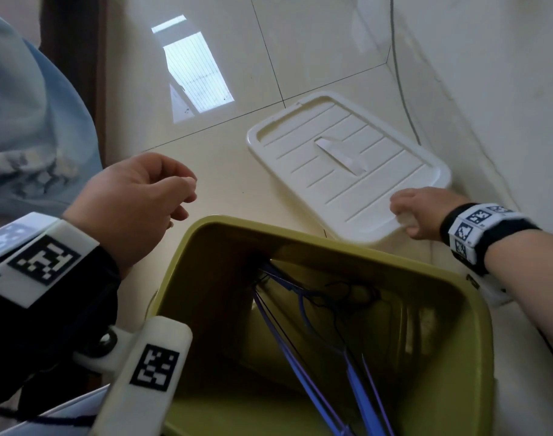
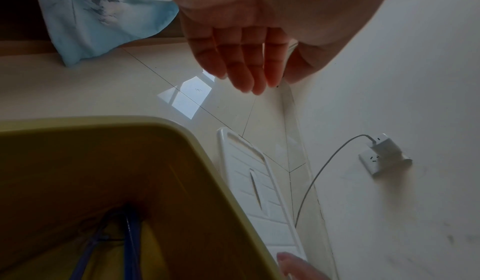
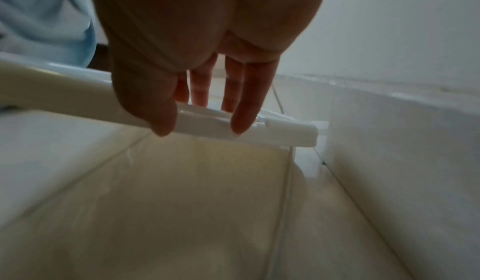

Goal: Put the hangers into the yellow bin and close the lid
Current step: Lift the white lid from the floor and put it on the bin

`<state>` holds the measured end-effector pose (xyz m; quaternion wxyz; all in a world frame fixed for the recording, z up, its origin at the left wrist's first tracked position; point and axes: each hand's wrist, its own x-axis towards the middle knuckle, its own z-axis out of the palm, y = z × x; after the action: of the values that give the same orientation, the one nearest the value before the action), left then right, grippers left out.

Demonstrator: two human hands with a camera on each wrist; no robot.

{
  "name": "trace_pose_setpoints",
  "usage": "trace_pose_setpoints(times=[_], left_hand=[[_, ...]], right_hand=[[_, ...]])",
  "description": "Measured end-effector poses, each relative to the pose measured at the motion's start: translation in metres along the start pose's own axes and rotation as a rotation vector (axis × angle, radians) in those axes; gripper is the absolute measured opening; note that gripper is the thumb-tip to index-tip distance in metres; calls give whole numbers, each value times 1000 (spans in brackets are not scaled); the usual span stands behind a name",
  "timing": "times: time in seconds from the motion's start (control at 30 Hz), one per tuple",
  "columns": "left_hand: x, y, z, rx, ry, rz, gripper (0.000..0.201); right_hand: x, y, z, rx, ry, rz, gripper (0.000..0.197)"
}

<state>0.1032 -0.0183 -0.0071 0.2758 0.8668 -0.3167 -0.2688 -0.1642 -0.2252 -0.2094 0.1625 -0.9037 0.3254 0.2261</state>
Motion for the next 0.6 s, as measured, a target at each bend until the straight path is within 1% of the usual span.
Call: trace_pose_setpoints(times=[0.1,0.13,0.27,0.3,0.37,0.47,0.53,0.6], left_hand=[[-4,-1,0,2,-14,18,12],[-5,-1,0,-2,-15,29,12],[-11,2,-1,-32,-28,47,13],[-14,3,-2,-42,-34,54,13],[-19,5,-3,-70,-41,68,12],[-31,10,-8,-108,-43,106,11],[-36,8,-13,-102,-47,119,10],[-39,5,-18,-79,-52,123,9]], right_hand=[[-3,-5,-21,148,19,107,33],[-5,-7,-28,189,50,121,31],[-17,-19,-61,400,282,154,15],[-22,-23,-68,411,303,154,13],[-26,-32,-72,351,234,147,20],[-33,-44,-69,247,69,165,24],[-38,-54,-68,246,-43,182,24],[-38,-60,-69,241,-114,192,28]])
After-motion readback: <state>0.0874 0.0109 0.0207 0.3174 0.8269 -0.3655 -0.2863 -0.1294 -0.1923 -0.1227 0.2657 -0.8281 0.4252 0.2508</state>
